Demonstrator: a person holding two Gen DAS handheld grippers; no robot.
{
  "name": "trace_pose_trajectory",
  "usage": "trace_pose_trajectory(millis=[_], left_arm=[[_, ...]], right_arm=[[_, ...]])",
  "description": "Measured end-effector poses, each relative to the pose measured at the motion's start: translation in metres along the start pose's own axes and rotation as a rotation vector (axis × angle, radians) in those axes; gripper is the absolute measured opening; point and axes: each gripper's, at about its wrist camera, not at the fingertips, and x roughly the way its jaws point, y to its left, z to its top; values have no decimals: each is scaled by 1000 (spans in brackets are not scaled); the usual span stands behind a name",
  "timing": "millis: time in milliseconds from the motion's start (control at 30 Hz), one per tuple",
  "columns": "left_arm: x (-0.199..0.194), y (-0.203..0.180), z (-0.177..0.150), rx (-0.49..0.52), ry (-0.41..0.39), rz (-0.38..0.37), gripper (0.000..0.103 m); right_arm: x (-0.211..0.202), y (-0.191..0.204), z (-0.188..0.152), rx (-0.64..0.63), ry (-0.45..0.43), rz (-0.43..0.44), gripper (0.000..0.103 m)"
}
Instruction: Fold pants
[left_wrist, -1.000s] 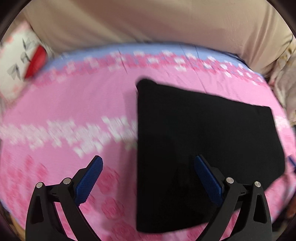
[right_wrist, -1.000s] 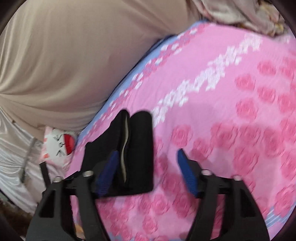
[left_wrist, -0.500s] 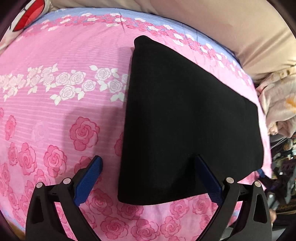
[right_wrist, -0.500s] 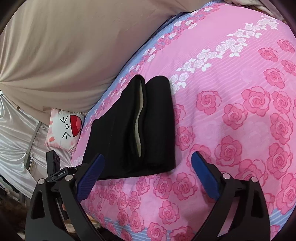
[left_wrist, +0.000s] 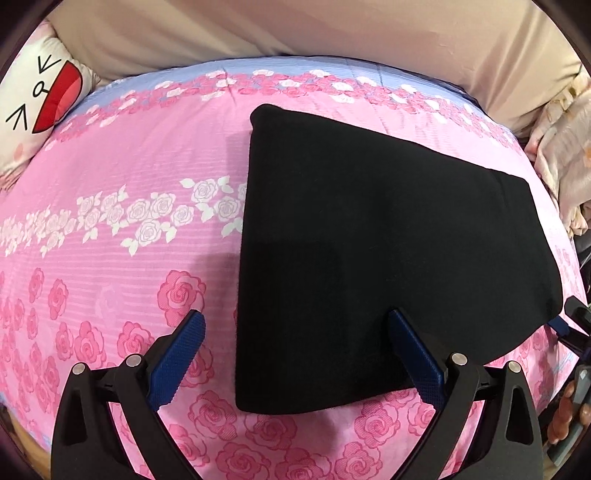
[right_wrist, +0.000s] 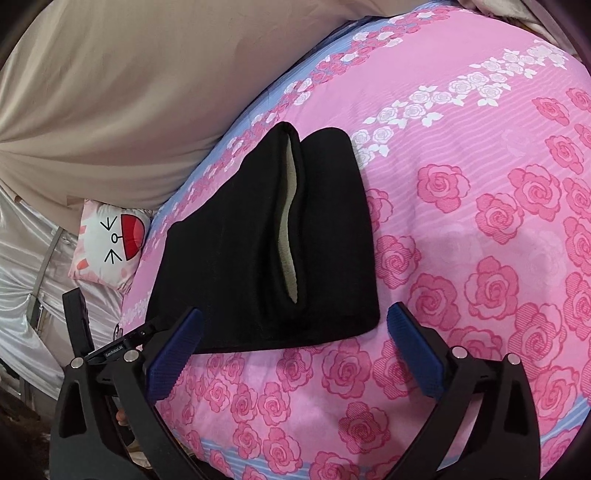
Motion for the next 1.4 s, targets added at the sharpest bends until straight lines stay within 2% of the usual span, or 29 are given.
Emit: trace_pose_trajectory(millis=[267,400,567,667,767,900,967,1000,1233,1300,1400], left_arm=[[4,-1,4,-1,5,-60,98],[16,-2,10,-8,77,-208,98],[26,0,21,-55,105,-248,97],[31,0,27,-67,110,-257,97],[34,-5,31,-62,95,-236,98],[38,-14,33,-28,45,-202,98],[36,-12,33,-34,47,-211,98],[36,-9,33,-41,51,-230,98],[37,39,32,-210,61,-540,97],[39,41,35,-234,69,-562,97],[41,34,39,-217,60,-553,97]], right_arm=[[8,3,7,-3,0,-11,98],[15,4,12,-23,12,-8,98],[22,7,19,-42,23,-4,98],[26,7,26,-44,29,-3,98],[31,8,30,-45,27,-3,98],[36,13,30,-80,10,-23,98],[37,16,27,-116,5,-36,98],[37,17,24,-137,1,-39,98],[35,19,18,-174,-36,-40,98],[37,21,19,-171,-36,-59,98],[39,23,20,-161,-44,-71,98]])
